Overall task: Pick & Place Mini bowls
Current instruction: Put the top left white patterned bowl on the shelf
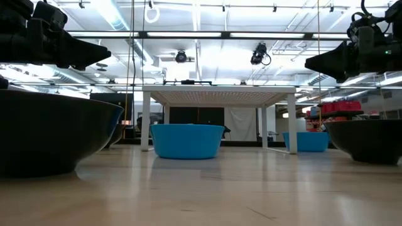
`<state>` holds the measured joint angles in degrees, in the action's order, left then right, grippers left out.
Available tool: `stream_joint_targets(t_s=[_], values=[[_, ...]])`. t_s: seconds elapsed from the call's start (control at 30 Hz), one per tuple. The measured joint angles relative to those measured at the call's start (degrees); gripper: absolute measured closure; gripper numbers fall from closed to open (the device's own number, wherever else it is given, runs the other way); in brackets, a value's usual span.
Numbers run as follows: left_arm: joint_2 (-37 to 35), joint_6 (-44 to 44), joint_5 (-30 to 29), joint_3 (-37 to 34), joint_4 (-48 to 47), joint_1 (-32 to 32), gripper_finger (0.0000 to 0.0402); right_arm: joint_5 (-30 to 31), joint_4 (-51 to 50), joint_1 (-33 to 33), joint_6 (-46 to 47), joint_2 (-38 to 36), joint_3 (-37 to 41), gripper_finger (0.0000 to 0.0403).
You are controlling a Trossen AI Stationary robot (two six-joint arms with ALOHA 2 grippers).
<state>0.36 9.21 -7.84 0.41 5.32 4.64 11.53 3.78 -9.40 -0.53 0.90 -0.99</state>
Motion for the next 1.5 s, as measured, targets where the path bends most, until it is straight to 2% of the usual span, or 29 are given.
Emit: stream_joint_targets(t_s=[0.5,0.7,0.87,1.37,1.5], values=[[0.0,-0.2,0.2,0.0,0.0,0.0,0.0243,0.0,0.0,0.0,0.0,0.0,0.0,0.0293],[0.0,-3.8,0.0,0.0,0.5,0.0,0.0243,0.0,0.0,0.0,0.0,0.0,0.0,0.0293],[0.0,-3.7,0.0,3.7,-0.3,0.0,0.0243,0.0,0.0,0.0,0.0,0.0,0.0,0.0293],[0.1,-4.0,0.0,16.9,-20.3,0.0,0.0243,0.0,0.0,0.0,0.0,0.0,0.0,0.0293],[2.0,-4.4,0.2,20.7,-25.7,0.0,0.0243,0.0,0.0,0.0,0.0,0.0,0.0,0.0293]])
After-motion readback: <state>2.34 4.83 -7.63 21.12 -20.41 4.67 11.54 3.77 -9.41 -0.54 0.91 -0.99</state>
